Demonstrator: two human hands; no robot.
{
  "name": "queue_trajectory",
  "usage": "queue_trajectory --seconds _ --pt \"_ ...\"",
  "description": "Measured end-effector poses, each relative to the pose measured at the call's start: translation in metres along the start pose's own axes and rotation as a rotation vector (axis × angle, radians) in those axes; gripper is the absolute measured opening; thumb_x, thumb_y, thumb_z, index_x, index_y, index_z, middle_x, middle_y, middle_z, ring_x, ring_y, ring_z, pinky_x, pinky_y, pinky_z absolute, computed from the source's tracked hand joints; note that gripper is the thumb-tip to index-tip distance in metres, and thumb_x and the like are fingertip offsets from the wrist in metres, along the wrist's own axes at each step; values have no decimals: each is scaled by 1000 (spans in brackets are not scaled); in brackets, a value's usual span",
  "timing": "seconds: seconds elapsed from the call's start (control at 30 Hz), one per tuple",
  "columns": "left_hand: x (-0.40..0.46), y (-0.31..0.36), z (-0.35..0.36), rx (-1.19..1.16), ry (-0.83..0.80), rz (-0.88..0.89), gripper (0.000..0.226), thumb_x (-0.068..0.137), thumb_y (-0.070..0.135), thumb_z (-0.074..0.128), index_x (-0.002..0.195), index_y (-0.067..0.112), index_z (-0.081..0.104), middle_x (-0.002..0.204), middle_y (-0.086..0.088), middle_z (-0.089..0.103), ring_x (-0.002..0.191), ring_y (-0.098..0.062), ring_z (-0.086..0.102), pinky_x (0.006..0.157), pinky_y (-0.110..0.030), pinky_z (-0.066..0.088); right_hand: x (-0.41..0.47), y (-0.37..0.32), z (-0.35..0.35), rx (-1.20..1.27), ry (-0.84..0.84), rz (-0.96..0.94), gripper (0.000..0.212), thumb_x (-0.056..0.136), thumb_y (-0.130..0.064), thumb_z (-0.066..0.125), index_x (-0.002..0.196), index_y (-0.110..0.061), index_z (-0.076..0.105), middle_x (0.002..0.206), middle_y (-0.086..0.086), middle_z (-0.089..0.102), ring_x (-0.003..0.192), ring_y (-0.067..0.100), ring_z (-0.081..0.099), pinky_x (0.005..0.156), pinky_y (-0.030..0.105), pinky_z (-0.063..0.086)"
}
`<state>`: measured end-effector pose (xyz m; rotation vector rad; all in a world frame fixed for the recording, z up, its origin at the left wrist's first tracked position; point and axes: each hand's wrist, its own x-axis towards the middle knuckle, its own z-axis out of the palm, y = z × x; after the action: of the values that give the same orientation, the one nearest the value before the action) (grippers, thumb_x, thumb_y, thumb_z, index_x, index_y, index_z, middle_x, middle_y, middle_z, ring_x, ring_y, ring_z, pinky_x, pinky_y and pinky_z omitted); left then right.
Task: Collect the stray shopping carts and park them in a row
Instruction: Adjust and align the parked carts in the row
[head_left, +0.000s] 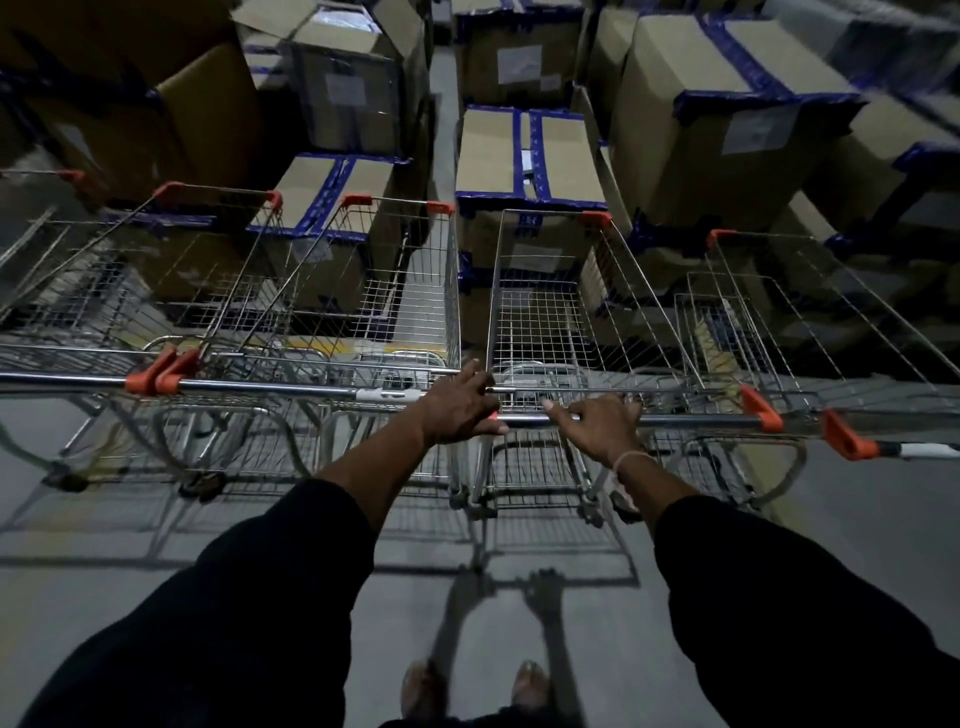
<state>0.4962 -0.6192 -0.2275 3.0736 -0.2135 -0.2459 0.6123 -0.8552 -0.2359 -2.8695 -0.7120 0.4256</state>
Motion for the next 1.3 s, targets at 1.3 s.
queue_trajectory --seconds 1.3 --pt "14 42 -12 101 -72 -115 82 96 76 24 146 14 42 157 -18 41 155 -35 20 122 -68 10 -2 23 -25 -188 -90 -58 123 58 -108 7 139 -33 61 155 11 49 144 36 39 119 60 20"
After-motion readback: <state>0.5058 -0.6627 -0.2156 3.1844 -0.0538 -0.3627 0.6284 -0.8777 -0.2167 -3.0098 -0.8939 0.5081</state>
